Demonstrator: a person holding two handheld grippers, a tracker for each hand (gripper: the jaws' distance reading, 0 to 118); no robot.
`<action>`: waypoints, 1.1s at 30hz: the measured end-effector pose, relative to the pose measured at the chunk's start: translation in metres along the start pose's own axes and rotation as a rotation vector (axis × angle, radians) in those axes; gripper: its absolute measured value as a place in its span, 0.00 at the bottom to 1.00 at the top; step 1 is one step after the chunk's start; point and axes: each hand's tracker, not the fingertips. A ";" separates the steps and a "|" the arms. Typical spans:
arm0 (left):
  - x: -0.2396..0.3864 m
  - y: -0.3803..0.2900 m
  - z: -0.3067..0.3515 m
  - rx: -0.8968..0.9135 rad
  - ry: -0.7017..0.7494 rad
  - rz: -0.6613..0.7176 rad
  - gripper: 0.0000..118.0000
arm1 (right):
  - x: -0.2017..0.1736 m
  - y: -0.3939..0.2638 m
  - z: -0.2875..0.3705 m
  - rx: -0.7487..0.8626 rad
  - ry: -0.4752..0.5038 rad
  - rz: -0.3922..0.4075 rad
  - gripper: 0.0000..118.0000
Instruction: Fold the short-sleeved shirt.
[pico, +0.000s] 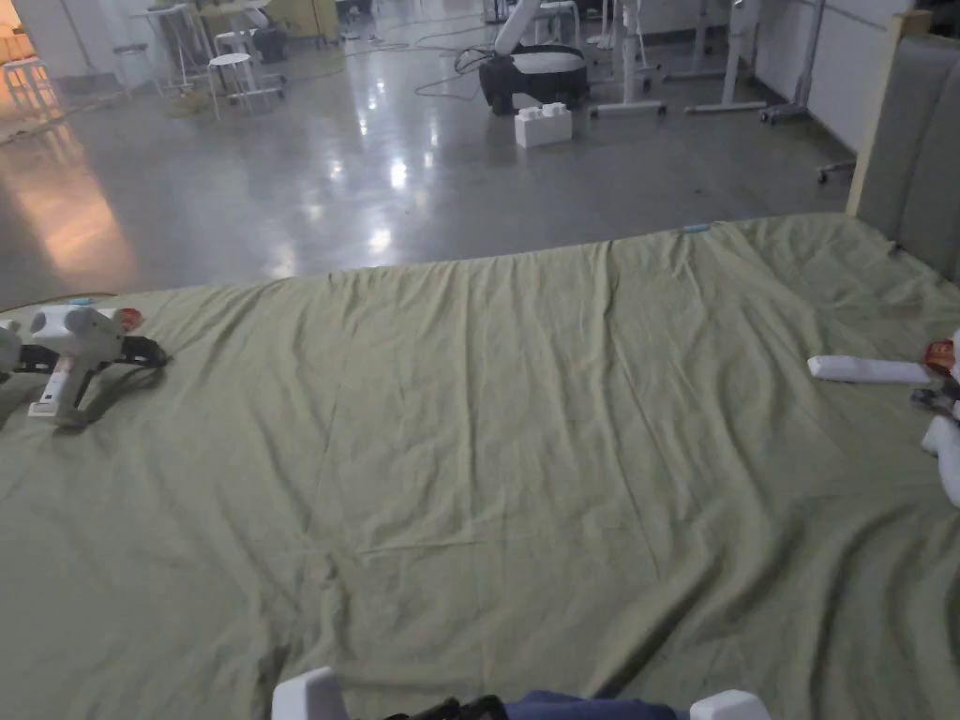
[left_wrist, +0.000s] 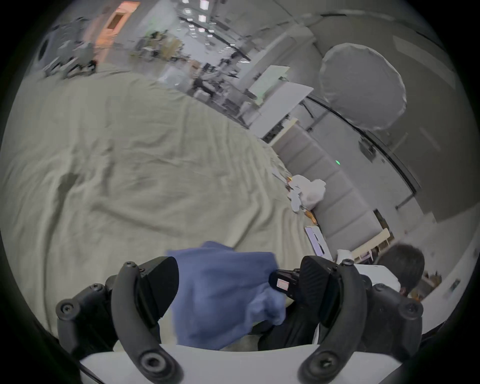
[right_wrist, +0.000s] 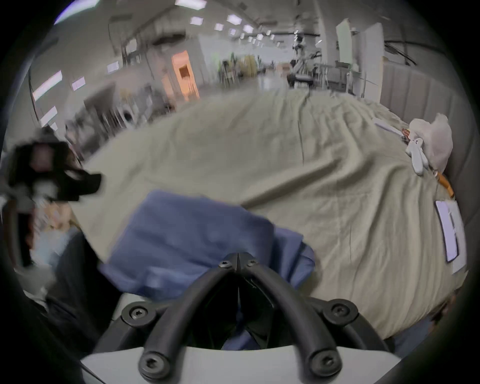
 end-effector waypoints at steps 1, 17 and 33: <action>-0.010 -0.001 0.001 -0.009 0.012 0.037 0.84 | 0.001 -0.003 -0.014 -0.064 -0.035 0.033 0.00; -0.047 -0.040 -0.095 -0.197 -0.070 0.261 0.30 | 0.013 -0.019 -0.021 -0.022 -0.017 -0.055 0.00; -0.149 0.087 0.142 0.029 0.132 0.173 0.21 | 0.013 -0.035 0.045 0.090 0.126 -0.250 0.00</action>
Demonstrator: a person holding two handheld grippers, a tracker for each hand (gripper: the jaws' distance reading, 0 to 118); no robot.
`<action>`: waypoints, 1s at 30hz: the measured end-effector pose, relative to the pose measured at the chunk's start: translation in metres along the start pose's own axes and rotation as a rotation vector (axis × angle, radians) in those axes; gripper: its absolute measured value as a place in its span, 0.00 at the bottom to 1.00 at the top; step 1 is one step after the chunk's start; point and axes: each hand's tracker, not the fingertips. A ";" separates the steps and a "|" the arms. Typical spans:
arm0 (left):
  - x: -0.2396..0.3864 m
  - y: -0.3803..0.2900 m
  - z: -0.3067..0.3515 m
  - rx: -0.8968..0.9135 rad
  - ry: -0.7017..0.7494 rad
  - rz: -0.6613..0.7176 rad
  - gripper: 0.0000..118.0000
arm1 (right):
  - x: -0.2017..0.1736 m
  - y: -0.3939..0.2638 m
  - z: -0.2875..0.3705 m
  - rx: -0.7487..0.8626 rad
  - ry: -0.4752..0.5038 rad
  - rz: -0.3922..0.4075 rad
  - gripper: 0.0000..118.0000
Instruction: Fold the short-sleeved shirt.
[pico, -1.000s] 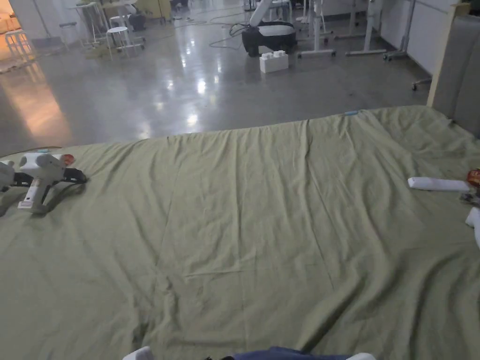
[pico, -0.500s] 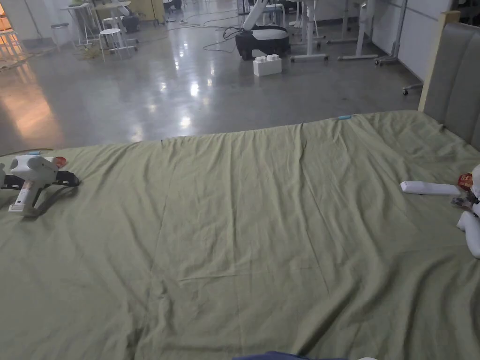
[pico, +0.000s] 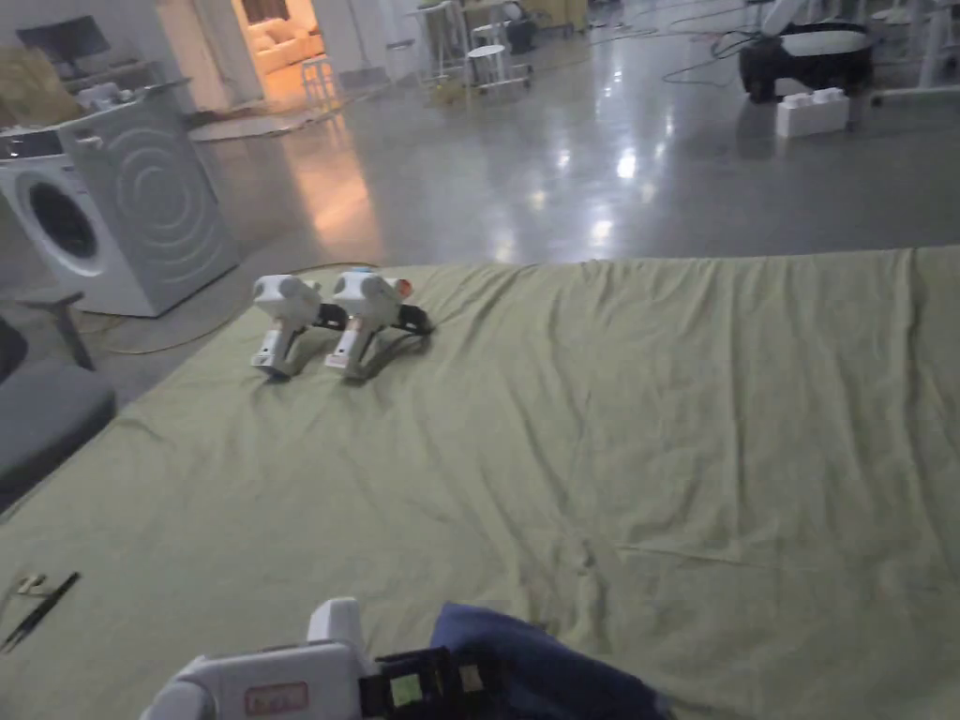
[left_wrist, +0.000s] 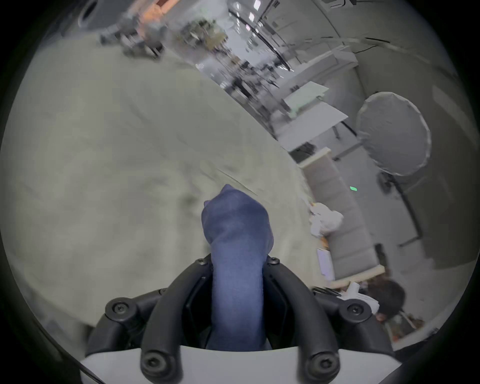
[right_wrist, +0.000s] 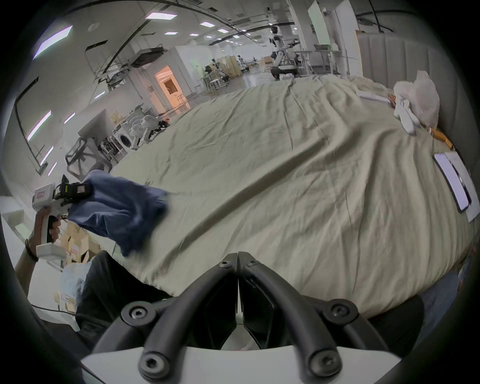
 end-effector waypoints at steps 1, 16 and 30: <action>-0.017 0.014 0.019 0.018 0.075 0.011 0.21 | 0.000 -0.002 -0.001 -0.010 0.001 -0.014 0.00; -0.104 0.081 0.003 0.068 0.781 -0.081 0.86 | -0.017 -0.004 -0.017 -0.067 0.028 -0.008 0.00; 0.196 -0.030 0.099 0.801 0.376 -0.755 0.85 | -0.037 0.087 0.099 0.496 -0.084 0.131 0.00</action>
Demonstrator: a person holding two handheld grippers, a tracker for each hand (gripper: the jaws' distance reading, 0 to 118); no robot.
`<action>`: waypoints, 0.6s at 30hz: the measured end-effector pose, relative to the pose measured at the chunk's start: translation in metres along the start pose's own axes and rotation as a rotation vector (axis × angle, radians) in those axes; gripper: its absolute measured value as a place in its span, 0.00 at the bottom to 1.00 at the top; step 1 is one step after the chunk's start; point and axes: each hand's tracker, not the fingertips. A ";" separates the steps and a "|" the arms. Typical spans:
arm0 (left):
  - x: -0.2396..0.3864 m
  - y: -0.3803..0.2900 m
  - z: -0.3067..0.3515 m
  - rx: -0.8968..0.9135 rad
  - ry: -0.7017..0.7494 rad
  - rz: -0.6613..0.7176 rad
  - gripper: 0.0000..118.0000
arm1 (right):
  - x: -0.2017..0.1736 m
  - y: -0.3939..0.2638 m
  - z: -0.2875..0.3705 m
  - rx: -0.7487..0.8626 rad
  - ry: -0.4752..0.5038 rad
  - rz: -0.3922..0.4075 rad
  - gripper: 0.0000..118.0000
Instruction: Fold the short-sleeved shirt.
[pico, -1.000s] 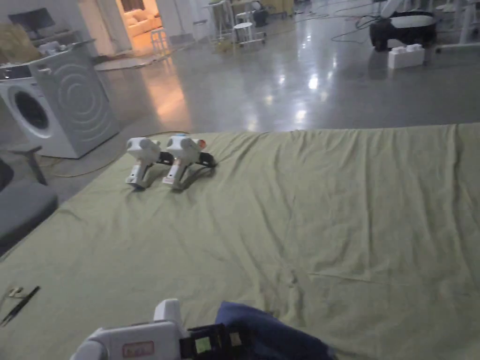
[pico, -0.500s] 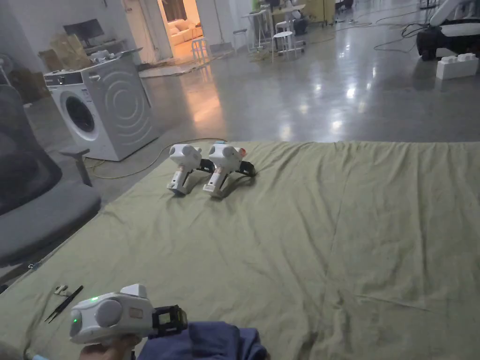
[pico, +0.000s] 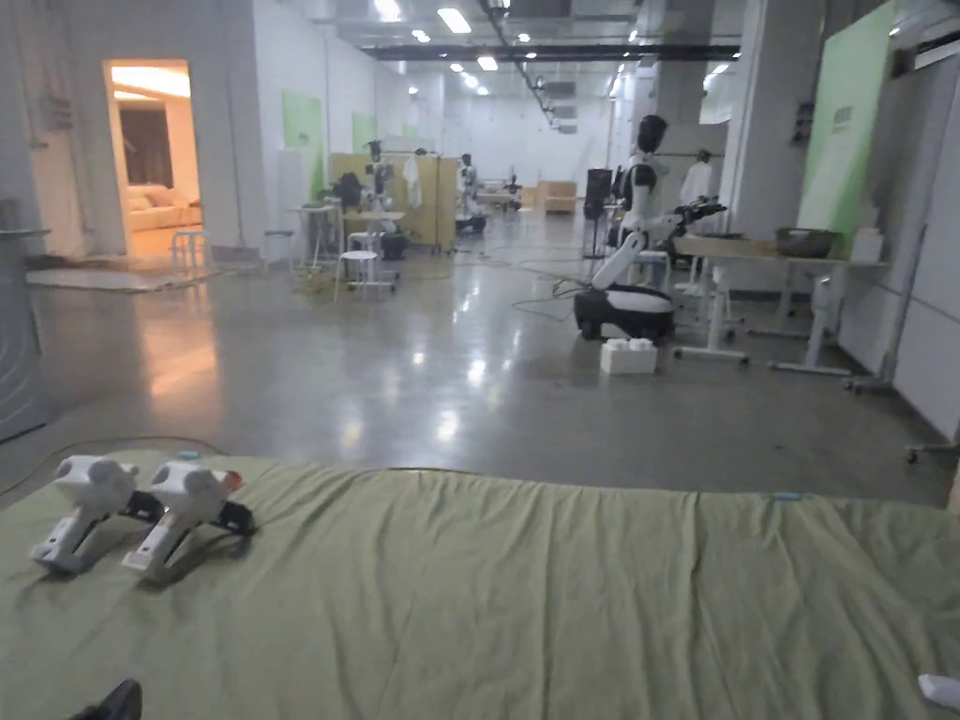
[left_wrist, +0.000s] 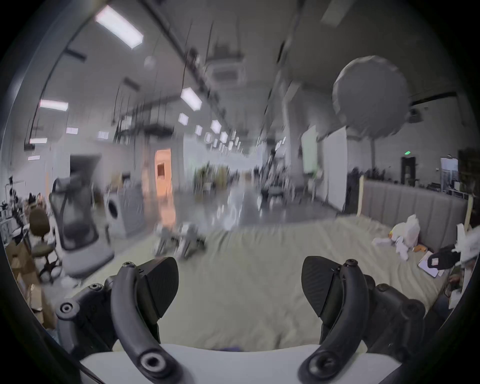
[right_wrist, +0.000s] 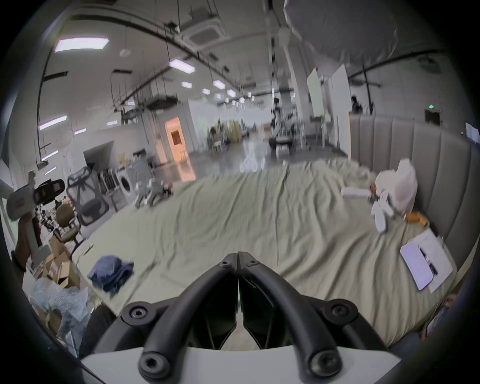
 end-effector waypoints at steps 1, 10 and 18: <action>0.014 0.004 0.009 0.052 -0.013 0.001 0.85 | 0.000 0.006 0.003 0.031 -0.007 0.007 0.00; 0.084 0.006 0.024 0.105 0.020 -0.055 0.33 | -0.011 0.032 0.030 0.234 -0.095 0.061 0.00; 0.102 0.007 0.030 0.040 -0.014 -0.108 0.00 | -0.024 0.037 0.045 0.288 -0.096 0.096 0.00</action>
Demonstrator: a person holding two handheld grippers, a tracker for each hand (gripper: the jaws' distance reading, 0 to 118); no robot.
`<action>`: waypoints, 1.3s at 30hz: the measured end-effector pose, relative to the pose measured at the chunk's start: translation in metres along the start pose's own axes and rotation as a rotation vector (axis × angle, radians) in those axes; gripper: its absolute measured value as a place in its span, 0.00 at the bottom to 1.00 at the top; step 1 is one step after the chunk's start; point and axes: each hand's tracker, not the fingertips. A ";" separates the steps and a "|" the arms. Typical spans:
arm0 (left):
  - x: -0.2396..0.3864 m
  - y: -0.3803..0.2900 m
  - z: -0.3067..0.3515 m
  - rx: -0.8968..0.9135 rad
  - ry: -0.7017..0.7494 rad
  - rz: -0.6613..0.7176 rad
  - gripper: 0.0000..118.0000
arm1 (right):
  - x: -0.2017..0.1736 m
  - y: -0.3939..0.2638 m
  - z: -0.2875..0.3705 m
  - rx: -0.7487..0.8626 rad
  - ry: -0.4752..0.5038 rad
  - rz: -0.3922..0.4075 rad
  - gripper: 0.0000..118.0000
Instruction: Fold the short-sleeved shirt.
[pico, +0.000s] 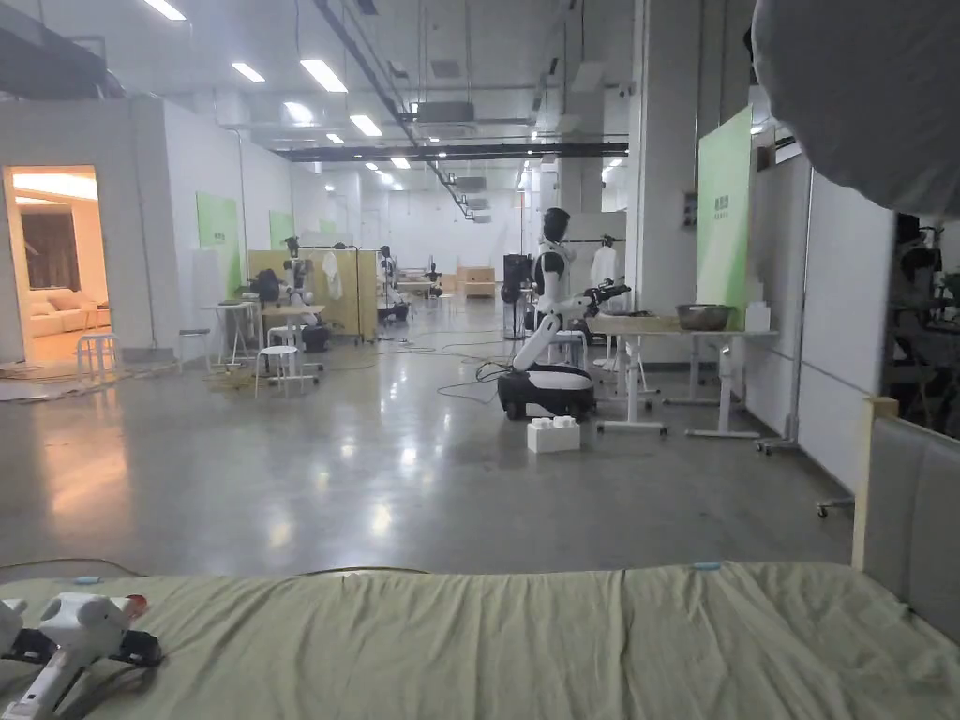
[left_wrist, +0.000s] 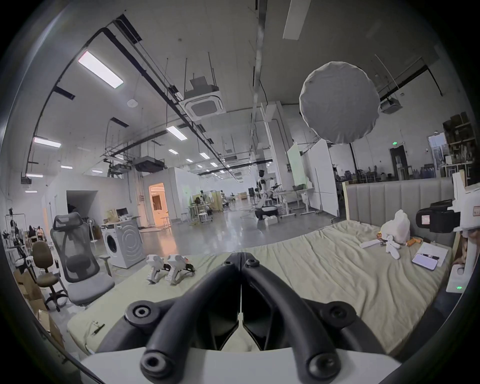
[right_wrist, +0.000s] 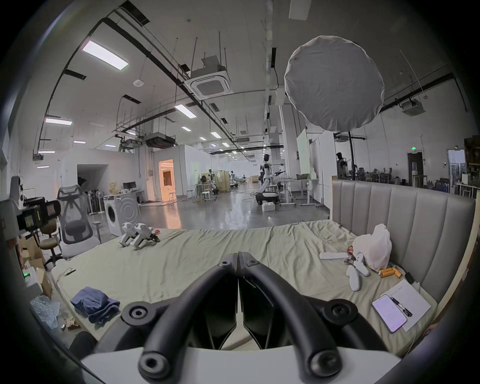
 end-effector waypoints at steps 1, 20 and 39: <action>0.001 -0.001 0.002 -0.003 -0.007 0.012 0.00 | -0.001 0.000 0.001 0.000 0.001 -0.003 0.00; -0.003 0.000 0.005 -0.013 -0.050 0.092 0.00 | -0.007 0.001 0.005 0.009 -0.022 0.013 0.00; -0.004 -0.003 0.002 -0.004 -0.045 0.120 1.00 | -0.012 0.000 0.002 0.011 -0.006 0.018 0.97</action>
